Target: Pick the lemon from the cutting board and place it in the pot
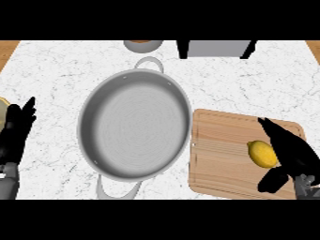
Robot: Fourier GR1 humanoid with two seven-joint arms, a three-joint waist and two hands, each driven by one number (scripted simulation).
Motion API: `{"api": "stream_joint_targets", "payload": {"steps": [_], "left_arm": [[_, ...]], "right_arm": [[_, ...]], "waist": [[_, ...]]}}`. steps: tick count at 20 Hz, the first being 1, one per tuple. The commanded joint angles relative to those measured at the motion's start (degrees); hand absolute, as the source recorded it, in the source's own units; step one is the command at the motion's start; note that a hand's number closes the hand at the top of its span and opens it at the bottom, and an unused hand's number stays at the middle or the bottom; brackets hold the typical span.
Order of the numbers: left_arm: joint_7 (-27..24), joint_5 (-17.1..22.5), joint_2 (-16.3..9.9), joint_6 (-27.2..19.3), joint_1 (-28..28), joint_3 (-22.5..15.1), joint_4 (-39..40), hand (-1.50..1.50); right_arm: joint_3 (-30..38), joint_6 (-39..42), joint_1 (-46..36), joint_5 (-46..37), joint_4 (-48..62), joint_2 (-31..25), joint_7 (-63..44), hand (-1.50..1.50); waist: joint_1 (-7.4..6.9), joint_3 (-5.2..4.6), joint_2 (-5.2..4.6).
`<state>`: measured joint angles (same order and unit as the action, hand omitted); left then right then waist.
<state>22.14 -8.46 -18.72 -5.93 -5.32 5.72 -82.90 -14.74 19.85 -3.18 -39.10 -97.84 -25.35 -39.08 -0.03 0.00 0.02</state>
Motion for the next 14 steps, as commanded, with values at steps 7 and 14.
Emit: {"api": "stream_joint_targets", "payload": {"steps": [7, 14], "left_arm": [[3.96, -2.14, 2.03, 1.47, -0.28, 0.66, -3.74, 0.00], [-0.55, -2.61, 2.11, 2.48, -2.10, 3.36, 1.24, 0.00]], "right_arm": [[1.62, -0.89, 1.86, -5.22, 4.80, 5.85, 4.10, -1.50], [6.63, -1.17, -5.18, -6.75, 15.88, 7.64, 9.97, -1.50]], "waist": [[0.05, 0.01, 0.02], [-0.07, 0.01, -0.04]]}}
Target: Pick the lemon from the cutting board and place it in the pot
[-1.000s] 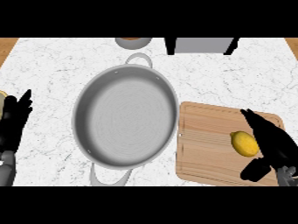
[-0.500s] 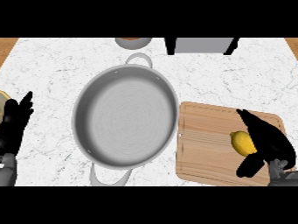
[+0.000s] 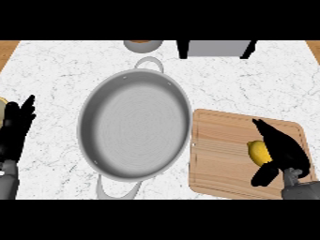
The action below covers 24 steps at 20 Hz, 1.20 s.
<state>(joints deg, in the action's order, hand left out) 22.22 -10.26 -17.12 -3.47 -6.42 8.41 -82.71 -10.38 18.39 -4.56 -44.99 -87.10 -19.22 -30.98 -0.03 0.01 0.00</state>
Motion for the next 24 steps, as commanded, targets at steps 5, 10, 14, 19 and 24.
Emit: {"api": "stream_joint_targets", "payload": {"steps": [5, 10, 14, 19, 24], "left_arm": [[1.87, 0.10, 0.17, 2.58, 2.74, 1.88, -4.52, 0.00], [-2.72, -1.34, 0.60, 1.58, -1.45, 2.16, 4.03, 0.00], [0.48, -2.15, 0.98, 1.00, -2.29, 2.09, 1.96, 0.00], [1.43, -2.58, 2.69, 0.29, -2.80, 1.42, 0.56, 0.00], [0.31, -4.53, 3.23, -0.07, 0.08, 0.49, -0.77, 0.00]], "right_arm": [[2.69, 5.67, -0.57, -1.00, -2.17, 1.76, -1.27, 1.50], [1.47, -4.21, -1.51, -6.48, 4.06, 0.50, 8.96, 1.50], [1.72, -8.13, -2.47, -10.21, 7.73, -0.12, 12.52, 1.50], [0.32, -8.26, 0.64, -12.96, -1.00, 1.08, 10.37, 1.50], [-0.89, -2.74, 9.06, -12.05, -14.79, -1.77, 11.23, 1.50]], "waist": [[-0.02, -0.02, 0.05], [0.16, -0.02, -0.03], [0.05, -0.01, -0.02], [0.24, -0.02, 0.03], [0.70, -0.05, 0.16]]}}
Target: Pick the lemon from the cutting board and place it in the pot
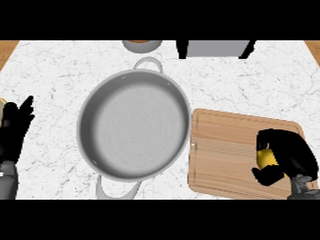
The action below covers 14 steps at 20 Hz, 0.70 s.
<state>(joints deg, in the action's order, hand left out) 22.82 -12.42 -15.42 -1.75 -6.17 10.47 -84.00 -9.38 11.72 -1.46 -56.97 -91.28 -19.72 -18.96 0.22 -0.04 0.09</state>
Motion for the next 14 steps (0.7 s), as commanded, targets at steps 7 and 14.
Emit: {"api": "stream_joint_targets", "payload": {"steps": [7, 14], "left_arm": [[-0.46, -0.65, 1.50, -0.02, 2.05, -0.65, -1.94, 0.00], [-0.25, 1.23, -1.38, 2.07, 1.28, 2.22, -0.20, 0.00]], "right_arm": [[3.90, 1.25, 7.75, -2.11, -20.39, -5.87, 1.24, 1.50], [6.51, -4.08, 8.74, 2.49, -37.48, -2.14, 3.69, 1.50]], "waist": [[0.39, 0.01, 0.13], [0.84, 0.04, 0.31]]}}
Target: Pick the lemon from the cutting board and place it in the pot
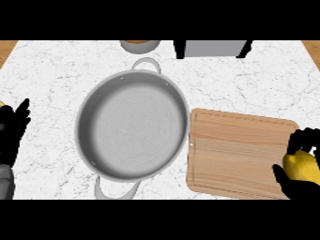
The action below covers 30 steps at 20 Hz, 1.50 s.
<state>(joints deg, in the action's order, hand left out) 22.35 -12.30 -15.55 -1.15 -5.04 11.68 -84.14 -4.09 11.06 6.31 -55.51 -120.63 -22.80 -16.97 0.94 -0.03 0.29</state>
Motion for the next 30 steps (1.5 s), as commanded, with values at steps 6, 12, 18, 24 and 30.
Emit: {"api": "stream_joint_targets", "payload": {"steps": [6, 12, 18, 24, 30], "left_arm": [[-1.47, -0.82, 0.90, -0.62, 0.83, -0.64, -0.34, 0.00], [1.21, -0.68, 0.90, 0.01, -1.64, -1.12, -0.22, 0.00], [0.29, -0.64, 0.87, 0.27, -1.56, -0.69, 1.12, 0.00], [-1.79, -2.24, 2.79, -1.71, -1.96, -1.80, 2.47, 0.00], [2.29, -1.01, 0.44, 1.14, -1.88, -1.12, -2.03, 0.00]], "right_arm": [[-2.71, -1.58, -3.99, 4.41, -22.65, 6.22, -2.90, 1.50], [-8.33, 9.11, -23.35, 4.00, -22.41, 7.93, -17.37, 1.50], [-15.09, 20.27, -41.90, 4.82, -14.77, 16.02, -32.38, 1.50], [-15.55, 17.12, -55.01, 7.11, 2.31, 22.60, -40.28, 1.50], [-20.35, 8.63, -59.64, 9.80, 16.00, 22.74, -41.93, 1.50]], "waist": [[-0.49, -0.03, -0.04], [-1.24, -0.14, 0.01], [-1.11, -0.11, -0.06], [-1.39, -0.08, -0.26], [-1.87, -0.02, -0.25]]}}
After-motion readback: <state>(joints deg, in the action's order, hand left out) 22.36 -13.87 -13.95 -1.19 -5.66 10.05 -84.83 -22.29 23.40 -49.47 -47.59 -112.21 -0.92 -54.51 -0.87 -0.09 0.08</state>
